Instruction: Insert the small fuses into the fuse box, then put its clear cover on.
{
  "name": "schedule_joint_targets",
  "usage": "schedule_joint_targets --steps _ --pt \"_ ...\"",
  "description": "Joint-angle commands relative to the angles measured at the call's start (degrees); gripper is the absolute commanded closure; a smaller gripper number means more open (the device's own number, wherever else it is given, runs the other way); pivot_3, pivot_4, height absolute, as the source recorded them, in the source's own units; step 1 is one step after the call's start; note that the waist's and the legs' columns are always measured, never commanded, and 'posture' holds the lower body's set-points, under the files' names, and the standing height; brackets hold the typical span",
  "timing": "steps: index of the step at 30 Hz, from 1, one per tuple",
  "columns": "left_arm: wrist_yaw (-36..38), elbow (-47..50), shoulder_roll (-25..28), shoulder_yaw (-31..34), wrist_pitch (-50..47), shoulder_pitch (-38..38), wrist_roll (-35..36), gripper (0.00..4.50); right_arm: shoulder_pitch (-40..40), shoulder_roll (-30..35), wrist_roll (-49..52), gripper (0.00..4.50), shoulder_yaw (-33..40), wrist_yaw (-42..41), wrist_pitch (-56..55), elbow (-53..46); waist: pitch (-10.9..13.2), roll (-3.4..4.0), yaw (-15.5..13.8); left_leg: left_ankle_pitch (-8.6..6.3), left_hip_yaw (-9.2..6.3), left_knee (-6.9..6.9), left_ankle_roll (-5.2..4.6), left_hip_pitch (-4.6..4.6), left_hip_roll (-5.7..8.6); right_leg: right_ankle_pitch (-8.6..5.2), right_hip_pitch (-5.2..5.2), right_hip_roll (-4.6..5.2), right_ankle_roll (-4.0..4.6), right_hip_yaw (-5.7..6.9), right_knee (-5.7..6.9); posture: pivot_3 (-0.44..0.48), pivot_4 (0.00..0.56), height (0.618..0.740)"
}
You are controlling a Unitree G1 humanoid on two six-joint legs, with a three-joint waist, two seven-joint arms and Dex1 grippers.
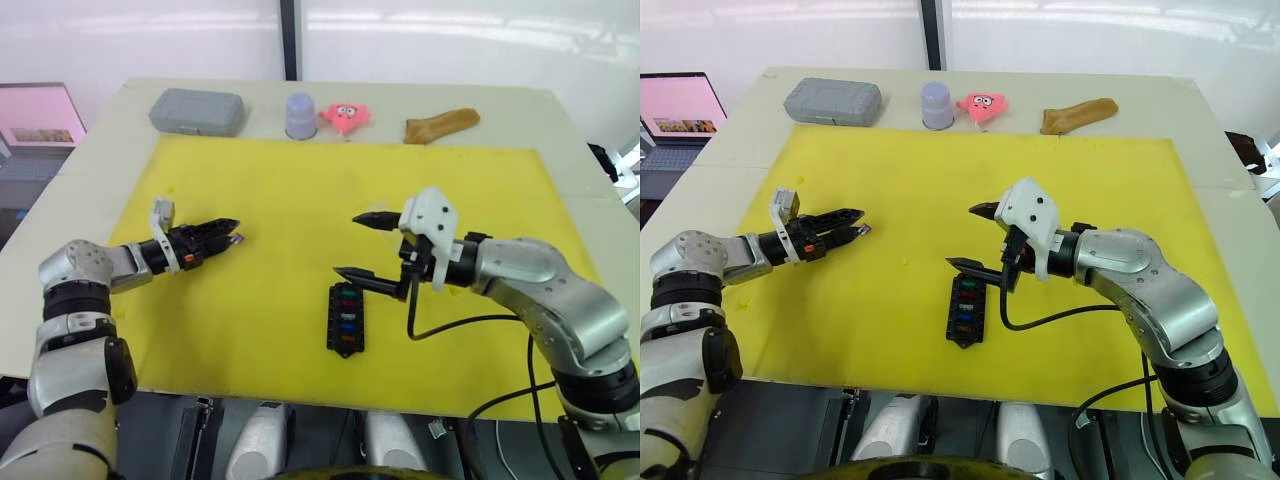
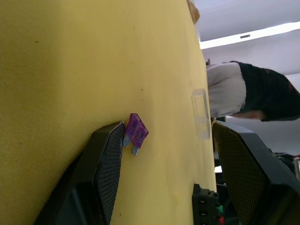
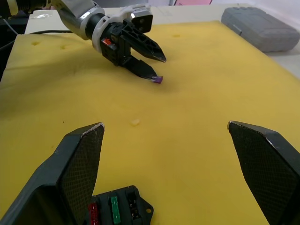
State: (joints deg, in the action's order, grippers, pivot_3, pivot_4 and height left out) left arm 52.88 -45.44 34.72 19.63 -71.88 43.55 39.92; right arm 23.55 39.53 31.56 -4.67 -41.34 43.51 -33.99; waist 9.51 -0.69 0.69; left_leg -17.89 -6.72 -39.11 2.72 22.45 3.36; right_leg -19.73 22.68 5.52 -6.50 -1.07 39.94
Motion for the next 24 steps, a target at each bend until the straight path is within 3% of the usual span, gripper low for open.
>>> schedule_joint_targets --steps 1,4,13,16,24 --pt "-0.76 -0.9 -0.93 -0.06 0.61 -0.07 -0.92 2.23 0.32 0.43 -0.07 0.0 0.61 0.14 -0.49 -2.38 0.0 0.0 0.13 0.0 0.0 0.0 0.0 0.0 0.0 0.0 0.0 0.0 0.0 0.0 0.0 0.0 0.15 0.74" --pt "-0.57 0.18 -1.22 -0.66 1.6 -0.82 -1.7 3.71 0.22 0.48 -0.17 0.0 0.54 0.1 -0.5 -2.34 0.0 0.0 0.29 0.0 0.01 0.0 0.0 0.0 -0.01 0.0 0.01 0.0 0.0 0.0 0.0 0.0 0.15 0.74" --pt "-1.01 0.54 -1.69 -0.3 1.59 -0.88 -2.53 3.71 0.0 0.5 -0.93 0.0 0.26 -0.02 -0.56 -2.2 0.0 0.0 0.31 0.0 0.01 0.0 0.01 0.0 -0.03 0.0 0.02 -0.02 0.0 0.0 0.0 0.0 0.15 0.74" --pt "-2.13 0.05 -1.82 -0.63 3.62 -0.8 -3.85 4.49 0.02 0.48 -1.05 0.0 0.22 0.02 -0.51 -2.22 -0.01 0.01 0.28 0.01 0.01 0.01 0.01 -0.01 -0.03 0.0 0.02 -0.02 0.0 0.0 0.0 0.0 0.15 0.74" --pt "-1.27 2.71 1.64 1.89 1.25 0.23 -2.0 4.49 -0.41 0.53 -0.12 0.0 1.28 0.4 0.28 -2.83 -0.01 0.03 0.57 0.02 0.02 0.01 0.03 -0.03 -0.09 0.0 0.02 -0.08 0.0 -0.01 0.01 0.0 0.15 0.74"
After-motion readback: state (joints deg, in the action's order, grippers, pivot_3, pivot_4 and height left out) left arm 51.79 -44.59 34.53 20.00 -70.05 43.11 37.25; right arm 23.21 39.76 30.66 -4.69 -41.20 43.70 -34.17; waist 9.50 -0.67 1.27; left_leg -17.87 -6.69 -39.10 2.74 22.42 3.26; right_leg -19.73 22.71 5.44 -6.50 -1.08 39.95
